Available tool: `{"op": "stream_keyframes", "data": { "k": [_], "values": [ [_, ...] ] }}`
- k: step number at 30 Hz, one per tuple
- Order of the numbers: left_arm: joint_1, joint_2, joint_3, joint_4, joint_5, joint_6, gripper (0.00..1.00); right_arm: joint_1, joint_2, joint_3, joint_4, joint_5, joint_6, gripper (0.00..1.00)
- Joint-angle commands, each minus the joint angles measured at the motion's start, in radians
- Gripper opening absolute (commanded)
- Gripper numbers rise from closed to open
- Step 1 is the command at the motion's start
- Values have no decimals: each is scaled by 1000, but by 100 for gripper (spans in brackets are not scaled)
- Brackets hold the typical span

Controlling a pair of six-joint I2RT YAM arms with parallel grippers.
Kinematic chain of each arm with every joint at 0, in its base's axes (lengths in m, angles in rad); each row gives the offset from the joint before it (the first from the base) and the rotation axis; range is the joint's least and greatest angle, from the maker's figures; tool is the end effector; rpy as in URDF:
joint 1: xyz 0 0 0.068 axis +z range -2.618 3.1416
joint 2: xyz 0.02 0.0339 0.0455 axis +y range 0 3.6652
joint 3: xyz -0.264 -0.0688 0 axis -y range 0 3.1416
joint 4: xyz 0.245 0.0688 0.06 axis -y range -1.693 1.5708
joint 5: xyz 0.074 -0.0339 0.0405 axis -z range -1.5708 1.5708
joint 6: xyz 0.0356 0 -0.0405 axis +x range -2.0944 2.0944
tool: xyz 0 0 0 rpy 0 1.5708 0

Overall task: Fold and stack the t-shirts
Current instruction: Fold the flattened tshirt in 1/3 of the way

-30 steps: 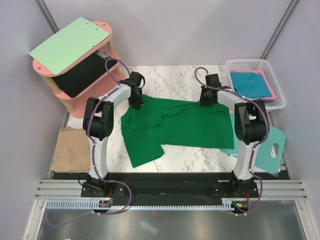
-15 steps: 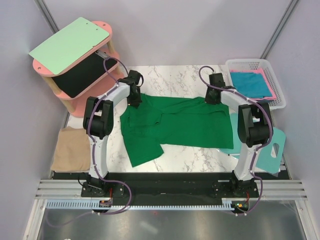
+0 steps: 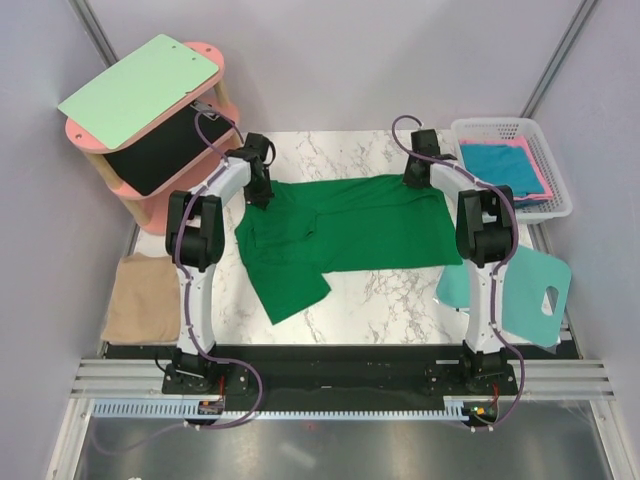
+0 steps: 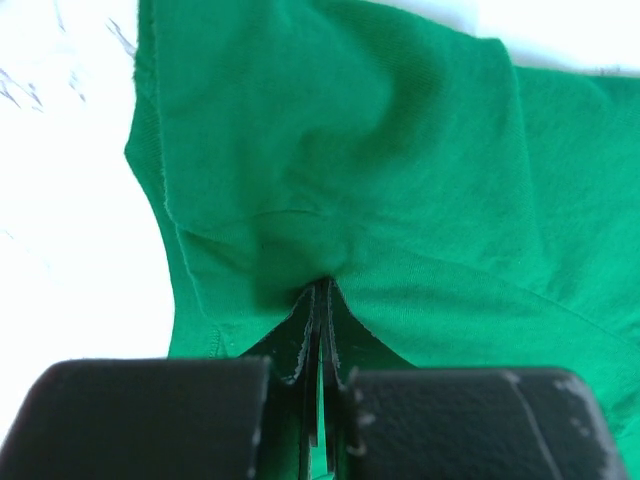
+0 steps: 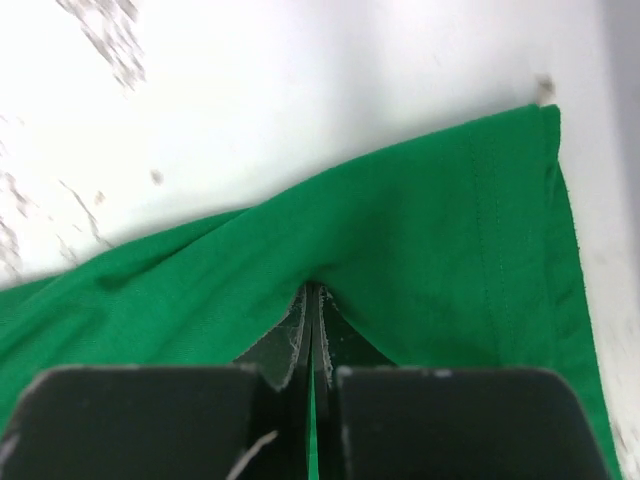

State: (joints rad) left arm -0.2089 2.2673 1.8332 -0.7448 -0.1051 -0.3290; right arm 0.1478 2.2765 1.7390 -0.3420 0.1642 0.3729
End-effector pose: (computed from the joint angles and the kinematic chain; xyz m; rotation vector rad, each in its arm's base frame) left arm 0.4690 -0.0956 0.1663 -0.1927 2.7298 -0.0056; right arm 0.4973 0.0682 0.1565 0.3449 2.4099 0.0321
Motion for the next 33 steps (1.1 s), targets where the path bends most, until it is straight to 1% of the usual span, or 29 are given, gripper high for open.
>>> {"op": "stream_keyframes", "data": {
  "k": [1,3,6,7,9,10,11,12,13,14,15,16,17,18,19,20,21,22,23,24,25,26,28,31,33],
  "values": [
    [29,72,90,-59,-54,18,2,-2,139,144,-109,-31,-28,2],
    [26,75,121,-67,-50,25,2,-2,134,165,-118,-22,-34,2],
    [17,3,97,-57,-59,19,2,-2,31,110,-66,-17,-37,4],
    [11,-20,87,-53,-62,19,2,-2,-47,59,-46,-18,-31,6],
    [-18,-113,46,-50,-74,21,2,-2,-135,-33,10,-28,-22,8],
    [-32,-145,28,-44,-82,21,2,-4,-222,-62,26,-40,-5,19],
    [-64,-188,-21,-36,-93,16,3,-2,-266,-96,41,-46,3,26],
    [-81,-262,-50,-27,-97,16,11,-2,-309,-164,67,-51,11,33],
    [-98,-305,-81,-21,-100,13,39,-2,-392,-200,73,-60,21,43],
    [-113,-342,-151,-1,-81,-5,52,-4,-432,-238,83,-72,38,49],
    [-132,-417,-193,11,-55,-16,63,-4,-468,-310,98,-86,43,53],
    [-138,-454,-237,27,-32,-34,80,-4,-532,-344,98,-97,49,63],
    [-144,-489,-344,76,31,-66,84,-7,-563,-378,94,-103,57,69],
    [-149,-565,-403,105,60,-85,96,-14,-590,-450,92,-106,66,75],
    [-149,-600,-463,132,108,-105,100,-23,-647,-490,90,-109,76,90],
    [-149,-636,-582,187,148,-139,100,-34,-670,-527,89,-133,101,95],
    [-149,-694,-639,212,177,-159,100,-66,-695,-598,89,-149,106,98],
    [-149,-725,-745,237,223,-175,100,-85,-734,-631,83,-161,116,98],
    [-149,-751,-796,278,238,-214,100,-106,-750,-660,69,-202,132,98],
    [-152,-779,-843,295,249,-232,100,-143,-782,-724,64,-221,155,98],
    [-150,-836,-933,314,263,-267,100,-180,-799,-752,58,-230,165,97],
    [-153,-862,-974,327,268,-284,100,-216,-813,-800,42,-239,170,96],
    [-153,-932,-1063,351,272,-320,100,-244,-854,-838,23,-233,173,92],
    [-155,-986,-1138,351,271,-341,100,-277,-887,-892,-17,-192,176,89],
    [-153,-1025,-1163,349,269,-349,100,-286,-897,-917,-32,-171,176,88]
  ]
}}
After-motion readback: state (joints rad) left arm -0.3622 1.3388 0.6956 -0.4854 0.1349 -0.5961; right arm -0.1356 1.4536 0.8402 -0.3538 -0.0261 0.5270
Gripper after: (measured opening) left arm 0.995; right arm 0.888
